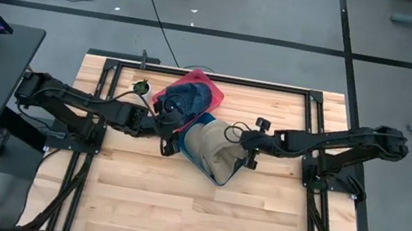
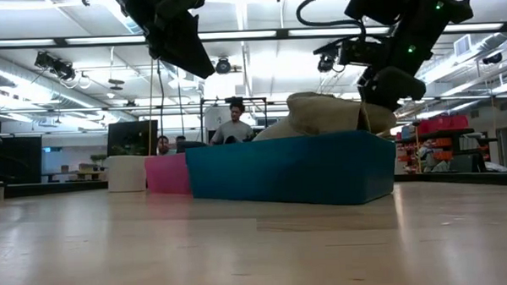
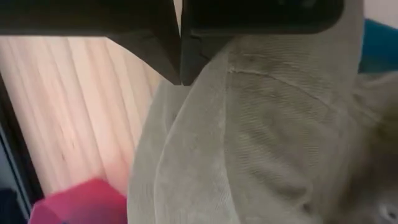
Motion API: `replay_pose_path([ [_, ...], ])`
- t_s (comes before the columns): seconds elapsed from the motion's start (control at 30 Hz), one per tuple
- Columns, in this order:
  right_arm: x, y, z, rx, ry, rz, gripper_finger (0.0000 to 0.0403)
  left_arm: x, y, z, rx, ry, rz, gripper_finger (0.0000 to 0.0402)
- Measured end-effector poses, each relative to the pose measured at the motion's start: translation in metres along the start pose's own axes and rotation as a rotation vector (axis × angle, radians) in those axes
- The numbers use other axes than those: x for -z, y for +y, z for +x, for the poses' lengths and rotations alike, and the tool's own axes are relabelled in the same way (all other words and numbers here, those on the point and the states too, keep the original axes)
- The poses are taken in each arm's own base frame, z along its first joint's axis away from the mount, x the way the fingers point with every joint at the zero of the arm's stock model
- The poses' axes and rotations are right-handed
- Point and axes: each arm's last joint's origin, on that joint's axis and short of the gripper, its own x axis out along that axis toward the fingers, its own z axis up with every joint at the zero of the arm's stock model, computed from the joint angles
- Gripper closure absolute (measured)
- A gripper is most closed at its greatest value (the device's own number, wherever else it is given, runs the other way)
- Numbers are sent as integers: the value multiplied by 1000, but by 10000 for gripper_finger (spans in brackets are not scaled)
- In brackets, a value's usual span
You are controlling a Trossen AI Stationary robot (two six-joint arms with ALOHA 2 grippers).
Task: Pick & Place hat
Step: Put the brown cap into the blue bin
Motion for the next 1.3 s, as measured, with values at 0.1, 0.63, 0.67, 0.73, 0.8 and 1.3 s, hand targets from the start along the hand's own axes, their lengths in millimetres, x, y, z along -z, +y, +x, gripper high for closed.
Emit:
replay_pose_path([
  [0.1, -5, 0, -1, -5, -47, 11, 396, 0, 0, 0, 0, 0, 0, 237],
  [0.63, -3, 4, -1, -136, -34, -122, 339, 0, 0, 0, 0, 0, 0, 237],
  [0.67, -3, 4, -1, -136, -32, -122, 328, 0, 0, 0, 0, 0, 0, 237],
  [0.73, -2, 4, -1, -136, -25, -109, 302, 0, 0, 0, 0, 0, 0, 237],
  [0.8, 0, 4, -1, -136, -4, -71, 275, 0, 0, 0, 0, 0, 0, 237],
  [1.3, 5, 11, 18, -177, 93, 9, 190, 0, 0, 0, 0, 0, 0, 237],
])
